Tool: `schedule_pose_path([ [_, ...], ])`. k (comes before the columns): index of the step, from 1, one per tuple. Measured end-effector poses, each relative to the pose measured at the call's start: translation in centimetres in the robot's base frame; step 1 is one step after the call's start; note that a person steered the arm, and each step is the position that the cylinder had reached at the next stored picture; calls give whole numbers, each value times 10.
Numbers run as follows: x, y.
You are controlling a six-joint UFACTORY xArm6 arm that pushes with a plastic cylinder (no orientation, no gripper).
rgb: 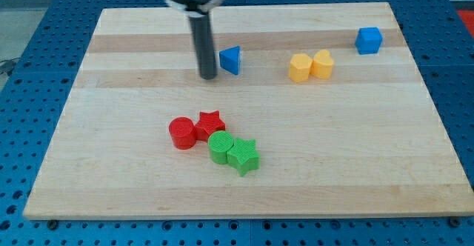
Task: Place the blue triangle to the top of the yellow hexagon
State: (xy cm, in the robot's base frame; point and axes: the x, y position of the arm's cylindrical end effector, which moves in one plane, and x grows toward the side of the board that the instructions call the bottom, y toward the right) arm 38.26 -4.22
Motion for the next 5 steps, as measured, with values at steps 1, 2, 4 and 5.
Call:
schedule_pose_path([
  [1, 0, 37],
  [2, 1, 60],
  [4, 6, -2],
  [5, 9, -51],
])
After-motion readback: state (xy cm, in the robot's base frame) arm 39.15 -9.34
